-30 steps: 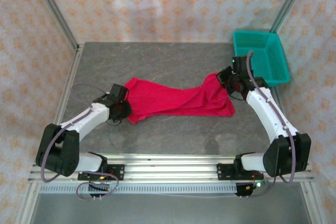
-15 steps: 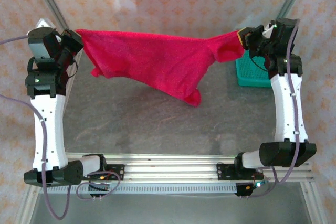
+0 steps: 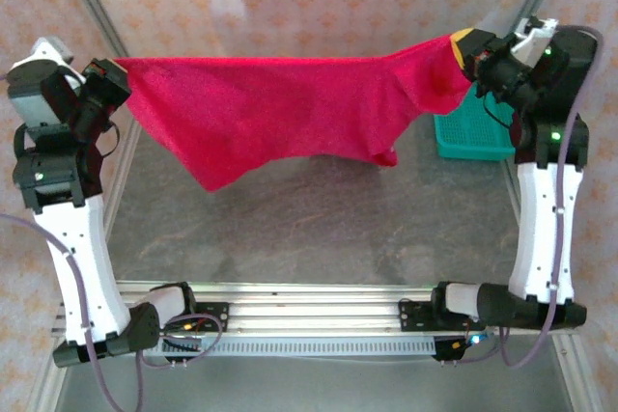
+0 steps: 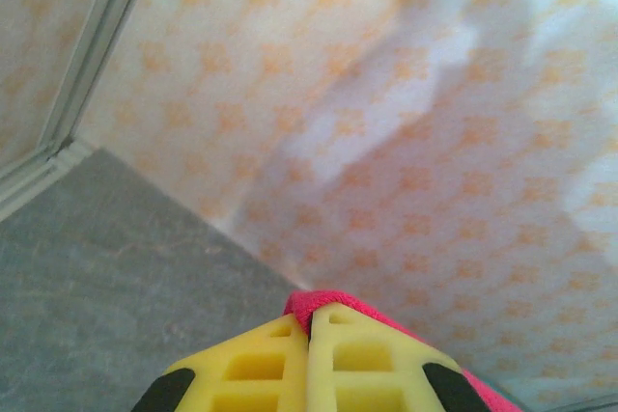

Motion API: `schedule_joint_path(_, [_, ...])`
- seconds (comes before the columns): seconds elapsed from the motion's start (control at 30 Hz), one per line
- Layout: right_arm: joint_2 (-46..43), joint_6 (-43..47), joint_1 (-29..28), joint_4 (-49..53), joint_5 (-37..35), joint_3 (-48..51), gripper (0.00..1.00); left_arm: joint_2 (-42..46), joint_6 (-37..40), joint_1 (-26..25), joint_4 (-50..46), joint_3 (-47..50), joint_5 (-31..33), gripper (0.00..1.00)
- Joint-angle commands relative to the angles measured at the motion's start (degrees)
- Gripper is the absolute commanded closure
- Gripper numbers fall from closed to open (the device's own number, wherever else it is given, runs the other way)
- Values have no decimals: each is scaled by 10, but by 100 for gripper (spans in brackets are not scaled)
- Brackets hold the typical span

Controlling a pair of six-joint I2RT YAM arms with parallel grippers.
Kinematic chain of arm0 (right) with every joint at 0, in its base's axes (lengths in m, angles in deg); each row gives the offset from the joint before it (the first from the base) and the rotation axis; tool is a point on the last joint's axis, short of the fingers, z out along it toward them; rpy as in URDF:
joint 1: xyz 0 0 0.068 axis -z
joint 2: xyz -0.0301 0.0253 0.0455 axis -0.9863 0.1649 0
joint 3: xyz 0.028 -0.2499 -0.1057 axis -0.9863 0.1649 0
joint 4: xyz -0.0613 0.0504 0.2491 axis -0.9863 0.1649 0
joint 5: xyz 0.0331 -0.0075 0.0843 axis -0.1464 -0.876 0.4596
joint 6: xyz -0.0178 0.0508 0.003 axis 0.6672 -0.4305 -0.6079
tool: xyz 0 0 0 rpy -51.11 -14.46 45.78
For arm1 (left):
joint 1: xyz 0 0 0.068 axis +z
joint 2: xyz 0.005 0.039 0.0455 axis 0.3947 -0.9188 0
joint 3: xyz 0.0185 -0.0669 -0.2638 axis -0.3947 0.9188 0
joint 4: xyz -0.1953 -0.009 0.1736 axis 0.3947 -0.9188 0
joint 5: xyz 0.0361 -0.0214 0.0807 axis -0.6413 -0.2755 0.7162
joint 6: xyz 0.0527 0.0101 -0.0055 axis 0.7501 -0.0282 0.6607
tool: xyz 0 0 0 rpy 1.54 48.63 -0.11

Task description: Fold the inside-out t-shirt

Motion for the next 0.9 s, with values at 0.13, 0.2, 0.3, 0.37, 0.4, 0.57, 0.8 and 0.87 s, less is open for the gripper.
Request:
schedule_joint_path(0.13, [8, 7, 6, -13, -4, 59, 100, -26, 9, 7, 2, 46, -64, 100])
schedule_joint_path(0.2, [8, 17, 6, -10, -8, 56, 100, -27, 6, 7, 10, 55, -79, 100])
schedule_joint_path(0.3, [-4, 31, 6, -21, -24, 47, 100, -24, 7, 7, 15, 50, -92, 100])
schedule_joint_path(0.37, [-17, 33, 6, -38, -35, 43, 100, -22, 8, 7, 14, 35, -99, 100])
schedule_joint_path(0.4, [-24, 35, 6, -45, -39, 38, 100, -21, 8, 6, 12, 25, -103, 100])
schedule_joint_path(0.57, [-57, 57, 6, -45, -44, -5, 100, 10, 10, 7, -1, -33, -69, 100])
schedule_joint_path(0.8, [-126, 99, 6, -13, -68, -49, 100, 65, 31, 6, -30, -119, 37, 100])
schedule_joint_path(0.87, [-139, 118, 6, 11, -89, -68, 100, 77, 56, 6, -34, -134, 62, 100])
